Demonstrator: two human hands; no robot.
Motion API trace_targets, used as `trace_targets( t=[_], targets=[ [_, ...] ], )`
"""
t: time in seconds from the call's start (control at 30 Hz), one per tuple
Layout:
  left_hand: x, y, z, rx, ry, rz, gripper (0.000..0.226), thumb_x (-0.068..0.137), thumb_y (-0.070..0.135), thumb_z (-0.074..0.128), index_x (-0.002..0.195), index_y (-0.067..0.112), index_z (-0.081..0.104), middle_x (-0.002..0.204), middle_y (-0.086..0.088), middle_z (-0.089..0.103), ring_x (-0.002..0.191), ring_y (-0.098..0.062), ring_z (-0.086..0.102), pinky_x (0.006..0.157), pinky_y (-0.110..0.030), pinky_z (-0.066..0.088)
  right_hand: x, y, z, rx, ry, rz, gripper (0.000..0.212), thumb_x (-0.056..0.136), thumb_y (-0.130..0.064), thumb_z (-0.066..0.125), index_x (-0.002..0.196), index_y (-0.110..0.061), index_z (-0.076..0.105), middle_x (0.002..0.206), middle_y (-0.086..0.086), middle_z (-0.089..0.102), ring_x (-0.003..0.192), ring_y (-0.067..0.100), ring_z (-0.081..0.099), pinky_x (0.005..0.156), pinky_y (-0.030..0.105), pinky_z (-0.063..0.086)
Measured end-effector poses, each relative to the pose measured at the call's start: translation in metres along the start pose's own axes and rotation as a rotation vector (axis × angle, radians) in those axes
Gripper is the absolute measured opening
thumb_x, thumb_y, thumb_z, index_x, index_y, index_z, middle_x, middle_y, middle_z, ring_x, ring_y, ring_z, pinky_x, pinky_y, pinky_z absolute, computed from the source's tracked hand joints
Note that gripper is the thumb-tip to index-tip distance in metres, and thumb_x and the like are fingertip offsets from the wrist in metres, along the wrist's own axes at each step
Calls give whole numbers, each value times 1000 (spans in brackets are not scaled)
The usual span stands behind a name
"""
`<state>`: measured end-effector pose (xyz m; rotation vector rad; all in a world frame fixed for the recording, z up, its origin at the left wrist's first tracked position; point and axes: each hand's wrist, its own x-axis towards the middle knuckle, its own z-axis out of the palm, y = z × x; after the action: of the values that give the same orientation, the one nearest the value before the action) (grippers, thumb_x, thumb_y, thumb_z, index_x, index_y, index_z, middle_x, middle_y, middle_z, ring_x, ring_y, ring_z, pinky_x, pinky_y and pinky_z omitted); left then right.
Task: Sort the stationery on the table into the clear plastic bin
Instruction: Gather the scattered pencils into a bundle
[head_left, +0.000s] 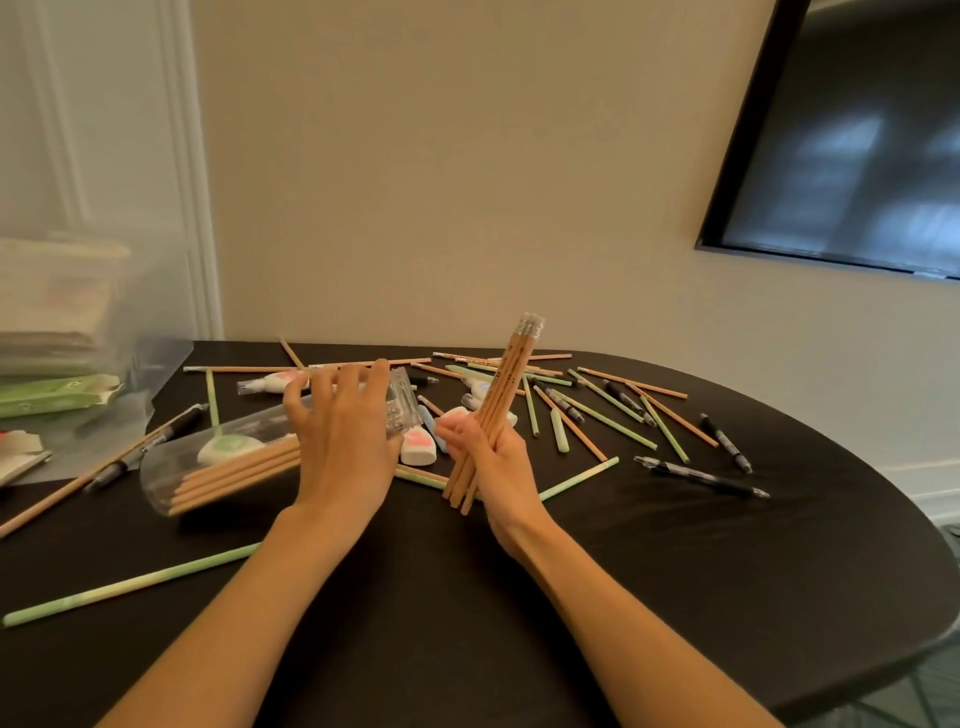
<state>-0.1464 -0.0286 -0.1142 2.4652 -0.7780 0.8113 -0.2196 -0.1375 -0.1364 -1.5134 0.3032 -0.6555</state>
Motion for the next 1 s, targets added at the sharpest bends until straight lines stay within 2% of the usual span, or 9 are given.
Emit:
trace_targets(
  t=[0.1, 0.23, 0.33, 0.47, 0.63, 0.7, 0.8, 0.9, 1.0],
  targets=[
    [-2, 3, -2, 10, -41, 19, 67, 86, 33, 62, 142, 25, 26, 143, -1, 34, 134, -22, 24, 110, -39, 9, 5, -8, -3, 279, 65, 71, 20, 101, -17, 36, 100, -18, 56, 102, 7, 67, 99, 15, 65, 97, 32, 48],
    [-2, 6, 0, -14, -123, 73, 69, 86, 32, 63, 143, 27, 25, 144, 3, 32, 136, -19, 22, 112, -40, 7, 17, -23, -15, 811, 152, 185, 22, 101, -12, 34, 121, -12, 42, 101, 19, 66, 99, 25, 65, 92, 39, 47],
    [-1, 8, 2, -51, -141, 108, 69, 85, 31, 64, 142, 28, 26, 143, 6, 33, 135, -17, 22, 112, -38, 5, 26, -36, -15, 930, 162, 215, 25, 101, -11, 33, 125, -11, 36, 103, 23, 63, 110, 28, 60, 93, 39, 46],
    [-2, 10, 2, -105, -141, 150, 68, 84, 34, 65, 141, 30, 29, 142, 7, 34, 134, -16, 24, 110, -38, 3, 35, -49, 3, 875, 137, 186, 40, 101, -8, 32, 141, -5, 27, 128, 28, 52, 120, 30, 54, 104, 36, 41],
    [-2, 6, -1, -142, -117, 131, 66, 83, 35, 65, 140, 30, 32, 142, 8, 35, 134, -15, 23, 110, -36, 2, 35, -50, 29, 516, 59, 128, 30, 98, -6, 42, 127, -9, 42, 120, 17, 52, 126, 26, 47, 105, 35, 38],
    [-2, 4, -2, -158, -91, 97, 66, 83, 34, 66, 140, 30, 32, 142, 7, 36, 134, -16, 24, 108, -35, 2, 35, -48, 32, 360, 40, 95, 39, 99, -13, 42, 138, -15, 35, 123, 12, 50, 120, 18, 46, 101, 33, 37],
    [-1, 6, -3, -186, -68, 94, 67, 84, 35, 64, 141, 31, 30, 142, 8, 36, 133, -15, 24, 107, -33, 1, 38, -53, 33, 441, 39, 98, 46, 101, -18, 38, 145, -19, 25, 116, 0, 48, 111, 11, 45, 99, 34, 37],
    [-1, 9, -5, -221, -53, 110, 67, 83, 37, 64, 141, 30, 31, 141, 9, 36, 133, -14, 25, 108, -33, 2, 45, -62, 31, 542, 65, 144, 46, 101, -18, 37, 146, -18, 26, 114, 1, 48, 112, 11, 46, 101, 37, 37],
    [0, 8, -5, -255, -20, 99, 66, 81, 35, 67, 139, 28, 36, 140, 6, 40, 133, -17, 27, 108, -34, 3, 42, -66, 35, 412, 24, 153, 45, 102, -23, 36, 144, -16, 26, 120, 7, 47, 105, 9, 46, 86, 29, 43]
  ],
)
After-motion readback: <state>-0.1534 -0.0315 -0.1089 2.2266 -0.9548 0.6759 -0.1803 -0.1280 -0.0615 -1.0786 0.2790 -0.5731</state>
